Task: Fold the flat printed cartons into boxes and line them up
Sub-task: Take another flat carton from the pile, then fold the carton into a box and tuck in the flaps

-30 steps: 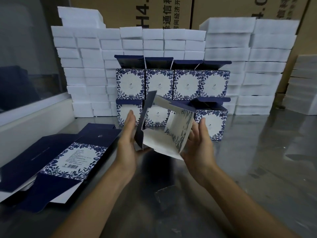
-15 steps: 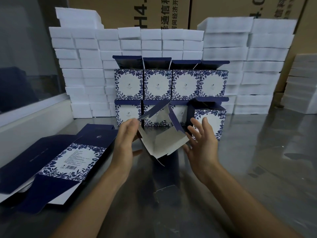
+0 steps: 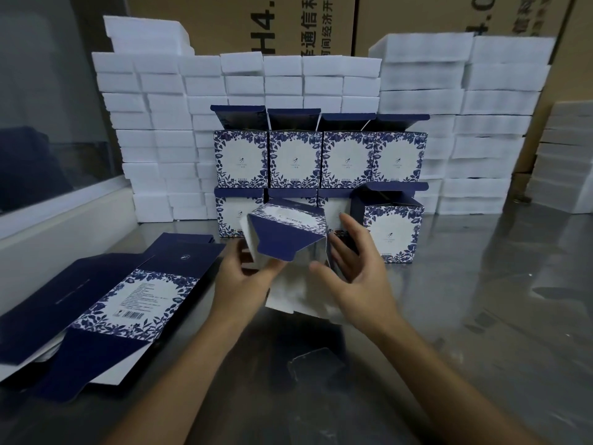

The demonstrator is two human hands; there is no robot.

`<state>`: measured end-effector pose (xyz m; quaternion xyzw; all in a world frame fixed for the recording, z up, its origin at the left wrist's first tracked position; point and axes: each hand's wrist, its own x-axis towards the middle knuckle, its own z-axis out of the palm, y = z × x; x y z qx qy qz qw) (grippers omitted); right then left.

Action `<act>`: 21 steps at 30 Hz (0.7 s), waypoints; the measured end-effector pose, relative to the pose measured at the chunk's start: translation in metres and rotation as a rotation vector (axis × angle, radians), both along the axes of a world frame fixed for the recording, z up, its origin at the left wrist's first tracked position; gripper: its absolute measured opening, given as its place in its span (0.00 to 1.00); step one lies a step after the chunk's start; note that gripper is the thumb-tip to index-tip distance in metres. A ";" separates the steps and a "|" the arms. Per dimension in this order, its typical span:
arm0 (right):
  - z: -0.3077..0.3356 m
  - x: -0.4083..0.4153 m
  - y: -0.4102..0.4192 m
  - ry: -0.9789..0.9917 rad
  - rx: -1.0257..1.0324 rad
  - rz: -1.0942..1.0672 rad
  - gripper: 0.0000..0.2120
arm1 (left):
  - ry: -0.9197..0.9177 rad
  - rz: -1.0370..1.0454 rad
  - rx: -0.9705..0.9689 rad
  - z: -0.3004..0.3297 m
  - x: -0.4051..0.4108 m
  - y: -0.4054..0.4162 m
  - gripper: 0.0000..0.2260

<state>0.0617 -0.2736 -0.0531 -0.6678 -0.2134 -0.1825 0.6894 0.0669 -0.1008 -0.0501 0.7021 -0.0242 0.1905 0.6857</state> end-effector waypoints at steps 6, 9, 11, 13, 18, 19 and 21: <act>0.011 0.002 -0.008 -0.114 -0.039 -0.196 0.16 | -0.008 0.184 -0.018 -0.003 0.008 0.010 0.04; 0.013 0.003 -0.014 -0.129 0.078 -0.270 0.13 | -0.069 0.203 -0.080 0.002 0.006 0.013 0.06; 0.014 0.005 -0.018 -0.114 0.172 -0.318 0.13 | -0.079 0.194 -0.079 0.005 0.005 0.013 0.06; 0.014 0.008 -0.025 -0.151 0.135 -0.393 0.15 | -0.078 0.190 -0.075 0.007 0.004 0.012 0.06; 0.002 0.017 -0.041 -0.216 -0.216 -0.461 0.16 | -0.069 0.183 -0.193 0.010 0.005 0.017 0.07; -0.001 0.019 -0.043 -0.234 -0.263 -0.457 0.16 | -0.066 0.176 -0.217 0.011 0.004 0.017 0.07; -0.005 0.023 -0.046 -0.257 -0.361 -0.419 0.19 | -0.058 0.168 -0.258 0.013 0.003 0.018 0.07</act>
